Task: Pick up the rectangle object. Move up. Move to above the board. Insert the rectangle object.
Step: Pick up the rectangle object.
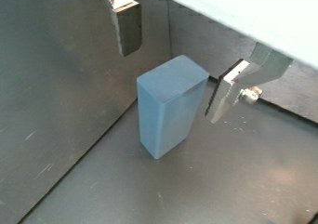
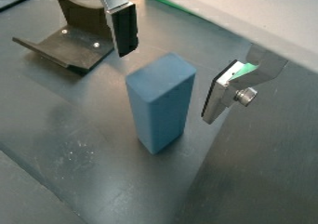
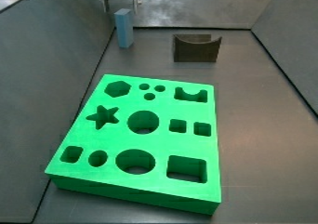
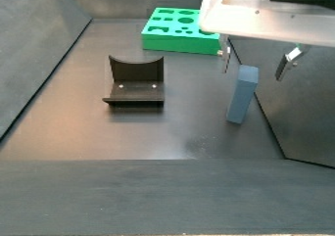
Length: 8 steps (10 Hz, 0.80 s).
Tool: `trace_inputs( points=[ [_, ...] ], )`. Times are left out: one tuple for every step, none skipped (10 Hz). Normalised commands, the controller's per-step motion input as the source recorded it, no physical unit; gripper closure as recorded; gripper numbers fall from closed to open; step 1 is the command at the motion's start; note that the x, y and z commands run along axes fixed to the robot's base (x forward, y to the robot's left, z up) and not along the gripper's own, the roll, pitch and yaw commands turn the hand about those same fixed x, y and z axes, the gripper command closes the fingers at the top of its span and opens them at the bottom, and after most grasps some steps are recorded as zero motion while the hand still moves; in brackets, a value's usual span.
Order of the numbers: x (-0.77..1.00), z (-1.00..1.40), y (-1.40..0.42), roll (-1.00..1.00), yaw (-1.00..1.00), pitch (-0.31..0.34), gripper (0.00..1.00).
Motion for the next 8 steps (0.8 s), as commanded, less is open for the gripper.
trace_inputs(
  points=[
    [0.00, -0.41, 0.06, 0.00, -0.01, -0.127, 0.00],
    [0.00, -0.50, 0.06, 0.00, -0.06, -0.171, 0.00],
    [0.00, -0.56, 0.06, 0.02, -0.06, -0.176, 0.00],
    [-0.02, -0.55, 0.02, 0.01, -0.07, -0.200, 0.00],
    [-0.06, -0.39, 0.00, 0.05, -0.07, -0.134, 0.00],
    [0.00, -0.08, 0.00, 0.00, 0.00, -0.009, 0.00],
    [0.00, -0.47, 0.00, 0.00, 0.00, -0.141, 0.00],
    [0.00, 0.00, 0.00, 0.00, 0.00, 0.000, 0.00]
  ],
)
